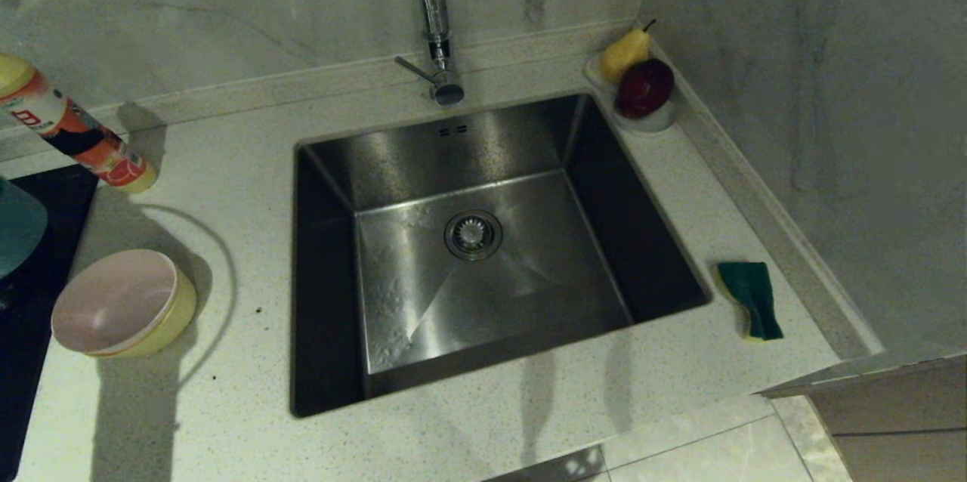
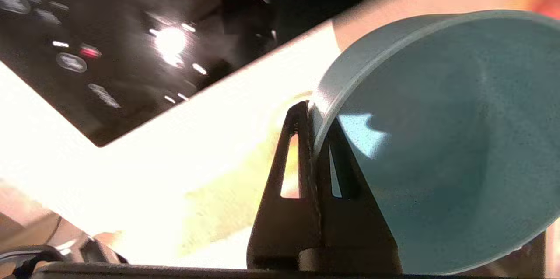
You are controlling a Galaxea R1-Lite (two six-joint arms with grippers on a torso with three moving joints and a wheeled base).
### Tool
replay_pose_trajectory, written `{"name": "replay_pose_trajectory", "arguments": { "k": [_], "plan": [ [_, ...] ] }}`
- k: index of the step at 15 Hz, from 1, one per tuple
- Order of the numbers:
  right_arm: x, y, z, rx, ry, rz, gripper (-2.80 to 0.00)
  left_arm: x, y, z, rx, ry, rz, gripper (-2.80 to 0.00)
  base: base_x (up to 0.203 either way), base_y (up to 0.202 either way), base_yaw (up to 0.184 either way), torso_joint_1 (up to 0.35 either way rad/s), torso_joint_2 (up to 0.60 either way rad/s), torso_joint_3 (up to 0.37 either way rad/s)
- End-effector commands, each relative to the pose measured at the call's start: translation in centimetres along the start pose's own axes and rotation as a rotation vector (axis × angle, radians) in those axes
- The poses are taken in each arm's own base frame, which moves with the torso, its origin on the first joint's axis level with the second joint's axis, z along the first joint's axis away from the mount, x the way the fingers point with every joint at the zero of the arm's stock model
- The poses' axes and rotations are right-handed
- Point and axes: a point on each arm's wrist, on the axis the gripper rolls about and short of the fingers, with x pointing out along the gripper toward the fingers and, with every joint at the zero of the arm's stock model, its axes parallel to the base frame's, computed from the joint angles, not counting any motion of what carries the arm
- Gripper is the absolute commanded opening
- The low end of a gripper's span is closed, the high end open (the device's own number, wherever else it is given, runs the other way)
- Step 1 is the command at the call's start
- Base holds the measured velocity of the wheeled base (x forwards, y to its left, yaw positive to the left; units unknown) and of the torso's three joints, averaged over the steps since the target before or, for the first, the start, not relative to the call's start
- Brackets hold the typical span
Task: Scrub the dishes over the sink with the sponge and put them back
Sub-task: Place the bowl on the bowl
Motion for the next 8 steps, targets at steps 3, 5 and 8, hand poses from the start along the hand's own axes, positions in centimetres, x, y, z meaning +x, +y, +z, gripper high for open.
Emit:
{"name": "replay_pose_trajectory", "arguments": {
  "k": [3, 5, 8],
  "plan": [
    [0.0, 0.0, 0.0, -0.001, 0.0, 0.001, -2.8, -1.5, -2.8, -3.2, 0.104, 0.028, -0.057, -2.8, 0.0, 0.0, 0.0, 0.0, 0.0, 0.0],
    [0.0, 0.0, 0.0, -0.001, 0.0, 0.001, -2.8, -1.3, -3.8, -4.9, 0.148, 0.064, -0.016, -2.8, 0.0, 0.0, 0.0, 0.0, 0.0, 0.0],
    [0.0, 0.0, 0.0, -0.001, 0.0, 0.001, -2.8, -1.0, -4.9, -7.0, 0.212, 0.097, 0.004, -2.8, 0.0, 0.0, 0.0, 0.0, 0.0, 0.0]
  ]
}}
